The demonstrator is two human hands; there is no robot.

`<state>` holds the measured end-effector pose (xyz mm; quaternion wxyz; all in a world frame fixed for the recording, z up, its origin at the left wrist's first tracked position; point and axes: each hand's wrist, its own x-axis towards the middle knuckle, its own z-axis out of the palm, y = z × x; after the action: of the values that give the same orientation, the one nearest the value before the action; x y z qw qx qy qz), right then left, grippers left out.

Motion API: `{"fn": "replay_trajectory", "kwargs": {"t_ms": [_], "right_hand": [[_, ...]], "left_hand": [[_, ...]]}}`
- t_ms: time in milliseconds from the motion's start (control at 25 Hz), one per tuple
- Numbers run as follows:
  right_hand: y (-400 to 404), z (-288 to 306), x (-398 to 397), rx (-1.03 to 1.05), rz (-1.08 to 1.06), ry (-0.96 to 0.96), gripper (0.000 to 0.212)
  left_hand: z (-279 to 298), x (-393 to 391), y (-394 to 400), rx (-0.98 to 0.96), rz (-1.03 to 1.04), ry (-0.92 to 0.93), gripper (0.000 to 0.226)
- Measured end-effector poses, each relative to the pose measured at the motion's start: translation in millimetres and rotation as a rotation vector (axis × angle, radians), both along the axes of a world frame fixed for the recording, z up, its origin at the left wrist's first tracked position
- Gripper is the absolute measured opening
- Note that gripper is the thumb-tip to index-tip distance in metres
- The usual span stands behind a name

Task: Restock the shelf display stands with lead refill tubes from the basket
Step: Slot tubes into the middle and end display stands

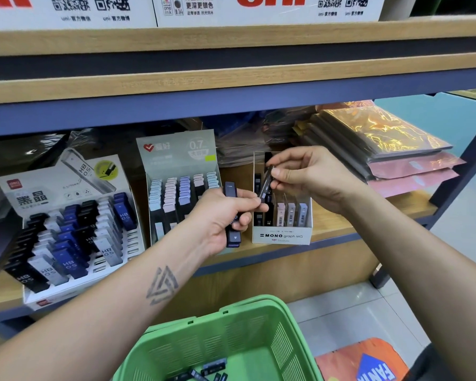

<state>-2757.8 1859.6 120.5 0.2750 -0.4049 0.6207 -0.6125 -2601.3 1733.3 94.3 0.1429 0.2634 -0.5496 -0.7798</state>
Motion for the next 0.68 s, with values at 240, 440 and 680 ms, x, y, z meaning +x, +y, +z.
{"fn": "replay_trajectory", "kwargs": {"t_ms": [240,440,680], "right_hand": [[15,4,-8,0.052,0.116,0.021,0.018],[13,0,-10,0.085,0.083,0.064,0.018],[9,7,-3,0.282,0.132,0.685,0.025]], "left_hand": [[1,-13,-2,-0.03,0.169,0.068,0.014],[1,-16,1,-0.157,0.131,-0.001,0.011],[3,-12,-5,-0.564,0.073,-0.034,0.015]]}}
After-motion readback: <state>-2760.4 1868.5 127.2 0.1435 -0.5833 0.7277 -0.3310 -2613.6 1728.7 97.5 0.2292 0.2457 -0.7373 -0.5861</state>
